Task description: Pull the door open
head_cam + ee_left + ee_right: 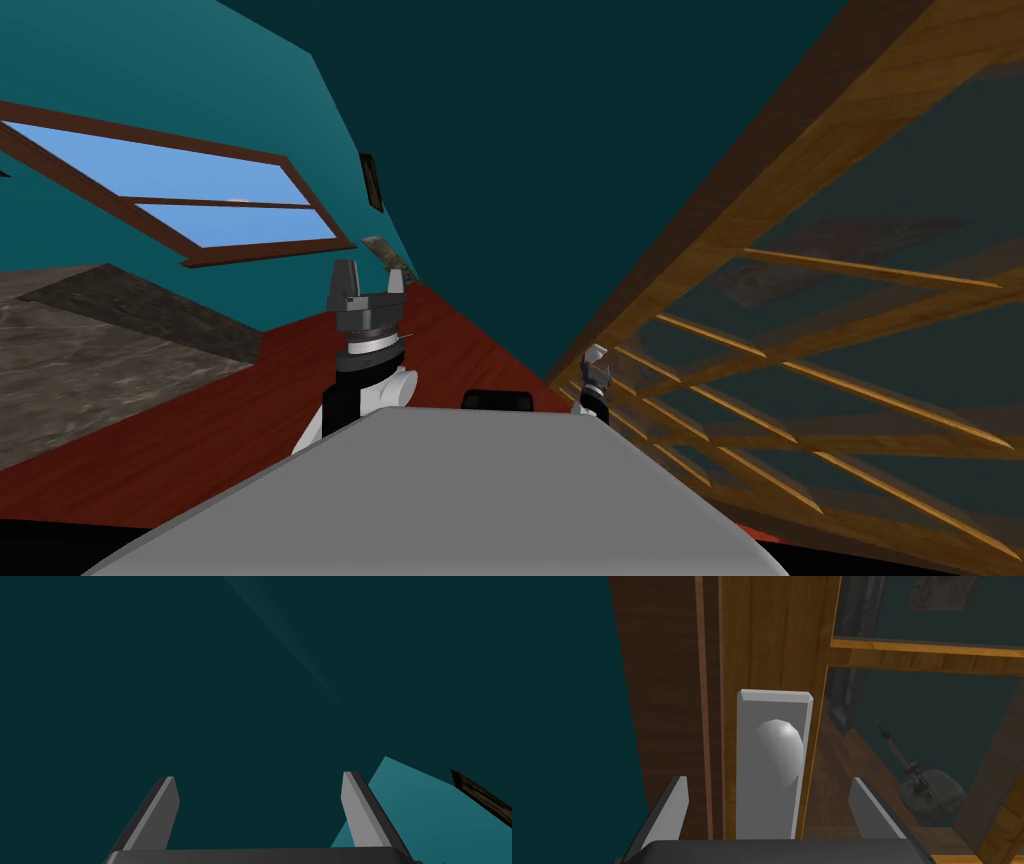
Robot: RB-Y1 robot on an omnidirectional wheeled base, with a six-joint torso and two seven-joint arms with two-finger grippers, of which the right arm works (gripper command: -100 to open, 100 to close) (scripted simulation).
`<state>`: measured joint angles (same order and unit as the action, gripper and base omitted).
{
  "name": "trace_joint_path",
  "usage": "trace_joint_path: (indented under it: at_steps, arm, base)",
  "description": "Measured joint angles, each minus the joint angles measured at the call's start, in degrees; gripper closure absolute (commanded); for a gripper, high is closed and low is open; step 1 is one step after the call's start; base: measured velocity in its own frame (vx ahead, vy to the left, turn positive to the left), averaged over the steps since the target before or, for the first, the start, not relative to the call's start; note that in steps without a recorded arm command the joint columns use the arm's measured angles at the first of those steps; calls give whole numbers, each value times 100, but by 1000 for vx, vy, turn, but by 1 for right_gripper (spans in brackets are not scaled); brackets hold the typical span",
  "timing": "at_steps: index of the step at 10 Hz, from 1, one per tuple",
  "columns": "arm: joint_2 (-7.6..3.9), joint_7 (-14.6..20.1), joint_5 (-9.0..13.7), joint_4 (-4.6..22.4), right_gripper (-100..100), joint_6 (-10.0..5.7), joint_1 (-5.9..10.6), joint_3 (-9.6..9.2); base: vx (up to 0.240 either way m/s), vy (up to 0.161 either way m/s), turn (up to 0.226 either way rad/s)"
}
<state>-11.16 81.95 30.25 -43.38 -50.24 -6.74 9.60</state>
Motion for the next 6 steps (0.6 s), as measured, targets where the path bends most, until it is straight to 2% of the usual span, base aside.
trace_joint_path:
  at_steps: [2, 4, 5, 6]
  arm:
    - [-198, 219, 11, -14, -100, 35, -99, -10]
    - [-317, 413, 1, 121, -100, 5, -161, -58]
    - [-316, 431, 1, 128, 100, 1, -180, -60]
    - [-300, 423, -7, 120, 100, -5, -170, -74]
  base:
    - [141, -11, -9]
    - [68, 13, -18]
    - [-20, 14, 26]
    - [-19, -13, -39]
